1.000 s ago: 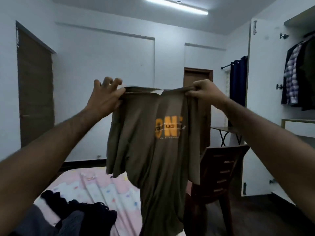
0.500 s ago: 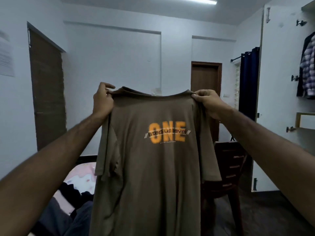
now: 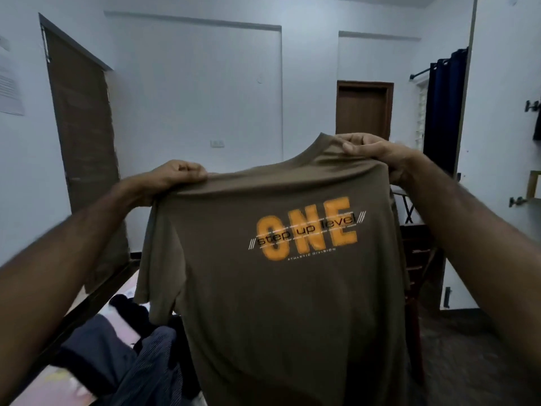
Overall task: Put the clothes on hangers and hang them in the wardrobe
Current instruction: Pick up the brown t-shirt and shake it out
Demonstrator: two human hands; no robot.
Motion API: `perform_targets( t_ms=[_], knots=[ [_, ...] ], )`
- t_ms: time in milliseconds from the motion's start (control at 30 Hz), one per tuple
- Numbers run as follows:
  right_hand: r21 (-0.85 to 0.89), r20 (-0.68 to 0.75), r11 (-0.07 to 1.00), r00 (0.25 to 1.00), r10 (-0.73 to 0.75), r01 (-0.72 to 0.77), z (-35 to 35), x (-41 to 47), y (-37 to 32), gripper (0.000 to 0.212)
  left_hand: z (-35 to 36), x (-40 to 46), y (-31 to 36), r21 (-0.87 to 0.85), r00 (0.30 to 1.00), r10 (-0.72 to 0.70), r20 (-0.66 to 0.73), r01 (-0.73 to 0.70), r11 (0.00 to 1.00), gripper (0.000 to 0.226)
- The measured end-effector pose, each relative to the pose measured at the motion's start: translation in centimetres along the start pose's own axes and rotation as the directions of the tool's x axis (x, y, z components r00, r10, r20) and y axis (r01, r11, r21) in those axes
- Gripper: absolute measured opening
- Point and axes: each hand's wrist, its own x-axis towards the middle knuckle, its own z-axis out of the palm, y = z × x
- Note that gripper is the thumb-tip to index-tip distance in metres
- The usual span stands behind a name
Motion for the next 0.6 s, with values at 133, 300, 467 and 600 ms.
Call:
perform_targets(
  t_ms=[133,300,467,600],
  knots=[
    [-0.374,-0.048,0.79,0.861,0.507,-0.486,-0.6,1.3,3.5,0.05,1.4,0.5,-4.6,0.075,0.972,0.105,-0.211,-0.091,0.993,0.019],
    [-0.306,0.127,0.768,0.775,0.619,-0.563,-2.6,2.5,11.4,0.071,4.7,1.8,-13.4,0.143,0.987,0.005,-0.161,0.018,0.989,0.008],
    [-0.097,0.176,0.81,0.791,0.586,-0.578,-5.9,4.7,20.4,0.072,7.0,4.7,-23.2,0.59,0.994,-0.007,-0.111,0.072,0.804,0.017],
    [-0.5,-0.336,0.541,0.727,0.598,-0.676,-8.4,9.6,31.7,0.038,9.7,8.4,-30.6,0.867,0.986,-0.013,-0.166,0.152,0.475,0.046]
  ],
)
